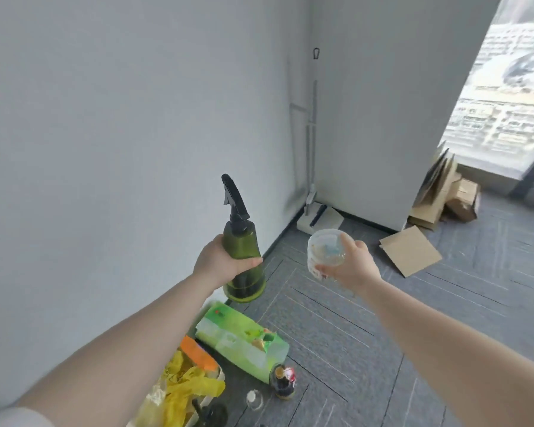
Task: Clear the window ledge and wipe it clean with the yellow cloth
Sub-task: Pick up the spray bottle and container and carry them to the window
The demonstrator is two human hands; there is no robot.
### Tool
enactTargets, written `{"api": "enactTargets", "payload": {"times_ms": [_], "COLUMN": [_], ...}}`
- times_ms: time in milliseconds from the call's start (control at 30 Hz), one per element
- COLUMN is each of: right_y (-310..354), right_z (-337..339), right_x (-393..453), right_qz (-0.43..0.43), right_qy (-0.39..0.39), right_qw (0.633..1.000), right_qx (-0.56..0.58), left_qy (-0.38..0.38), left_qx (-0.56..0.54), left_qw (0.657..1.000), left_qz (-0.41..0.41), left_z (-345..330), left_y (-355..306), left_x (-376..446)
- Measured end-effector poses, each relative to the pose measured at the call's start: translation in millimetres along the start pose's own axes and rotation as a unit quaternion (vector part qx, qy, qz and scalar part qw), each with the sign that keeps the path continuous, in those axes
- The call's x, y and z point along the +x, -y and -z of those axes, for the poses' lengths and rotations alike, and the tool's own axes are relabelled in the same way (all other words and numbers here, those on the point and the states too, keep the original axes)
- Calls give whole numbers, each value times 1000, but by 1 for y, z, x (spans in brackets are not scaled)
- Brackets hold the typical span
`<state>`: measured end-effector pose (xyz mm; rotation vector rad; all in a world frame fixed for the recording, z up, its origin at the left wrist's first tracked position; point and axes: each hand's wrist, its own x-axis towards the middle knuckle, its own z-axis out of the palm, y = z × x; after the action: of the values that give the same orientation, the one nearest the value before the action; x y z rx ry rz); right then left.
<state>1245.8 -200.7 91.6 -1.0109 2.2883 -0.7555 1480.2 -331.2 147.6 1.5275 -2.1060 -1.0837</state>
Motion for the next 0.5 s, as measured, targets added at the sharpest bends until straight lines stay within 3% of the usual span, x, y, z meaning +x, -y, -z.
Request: {"api": "enactTargets", "payload": {"times_ms": [233,500], "right_y": [-117,-233], "right_z": [108,237], "right_x": [33,78], "right_qz": [-117,-244], "right_qy": [-109,-220], "right_qw": [987,945], "right_qx": [-5,10], "left_qy": [130,292], "left_qx": [43,33], "left_qw": [984,926], "left_qz": [-112,-235], "left_z": [-143,-314], "left_y": [-116,-273], "left_x": [86,179]}}
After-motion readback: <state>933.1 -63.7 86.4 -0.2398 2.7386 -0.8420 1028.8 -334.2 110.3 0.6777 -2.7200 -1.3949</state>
